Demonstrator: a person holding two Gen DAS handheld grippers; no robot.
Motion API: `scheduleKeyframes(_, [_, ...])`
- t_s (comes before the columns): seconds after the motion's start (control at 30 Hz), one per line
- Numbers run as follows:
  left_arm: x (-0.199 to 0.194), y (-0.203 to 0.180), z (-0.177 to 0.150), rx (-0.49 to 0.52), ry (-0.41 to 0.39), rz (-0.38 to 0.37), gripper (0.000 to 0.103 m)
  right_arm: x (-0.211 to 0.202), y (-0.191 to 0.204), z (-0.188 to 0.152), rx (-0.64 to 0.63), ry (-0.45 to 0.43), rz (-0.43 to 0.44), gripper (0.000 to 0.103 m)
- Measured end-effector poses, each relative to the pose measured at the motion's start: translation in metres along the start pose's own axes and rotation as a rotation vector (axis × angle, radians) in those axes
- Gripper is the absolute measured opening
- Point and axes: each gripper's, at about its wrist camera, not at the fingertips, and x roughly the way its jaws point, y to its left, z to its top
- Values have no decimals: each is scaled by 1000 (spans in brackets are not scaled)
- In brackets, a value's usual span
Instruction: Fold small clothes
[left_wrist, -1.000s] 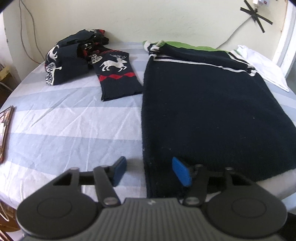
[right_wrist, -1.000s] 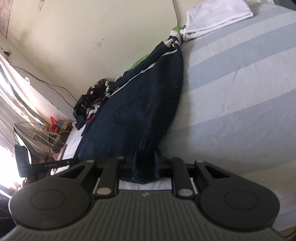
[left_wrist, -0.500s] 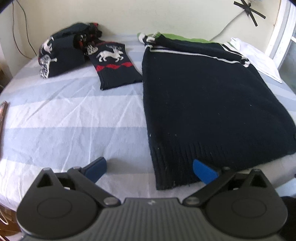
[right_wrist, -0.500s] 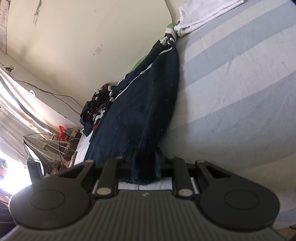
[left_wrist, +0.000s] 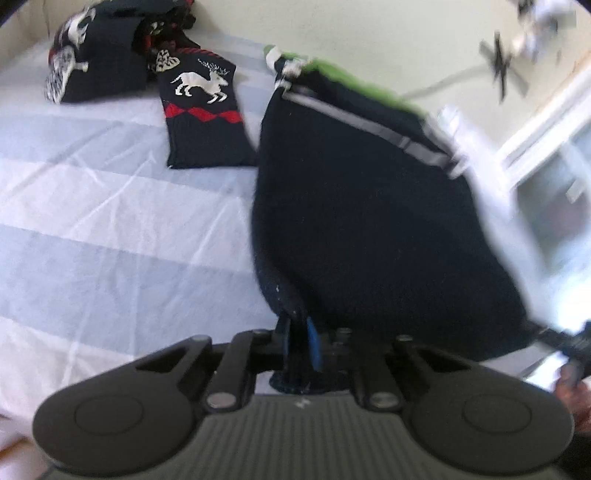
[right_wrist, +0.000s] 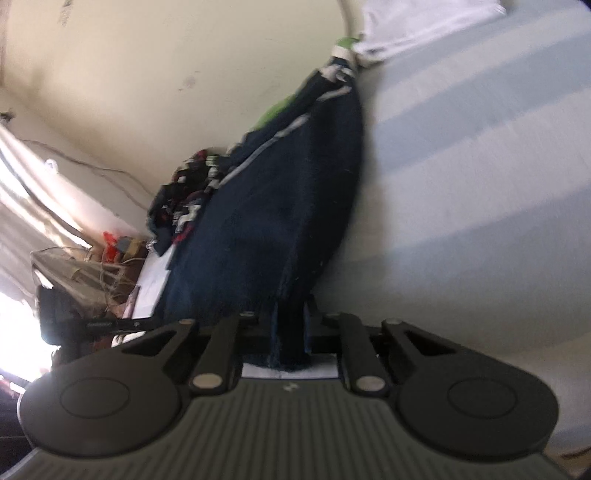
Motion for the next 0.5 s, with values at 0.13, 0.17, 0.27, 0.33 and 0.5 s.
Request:
scheduleKeyframes(0.13, [-23,8,29,-67,-128,-125,9,-16,17,29,-52,-89,84,15])
scheduleKeyframes(0.17, [-25,8,40,-76,-161,-140,9,-19,20,41,-65,-115,94,15])
scheduleKeyframes(0.27, [-23,3,89,-78,-264,-166,9,-10,30,82,-117,-184,88,15])
scheduleKeyframes(0.33, [-6,-4,131,-97,-313,-141,10,8,30,115,-147,-220,69,15])
scheduleKeyframes(0.5, [51,-4,179,-156,-251,58,37,80,7,178,-111,-260,-130,30])
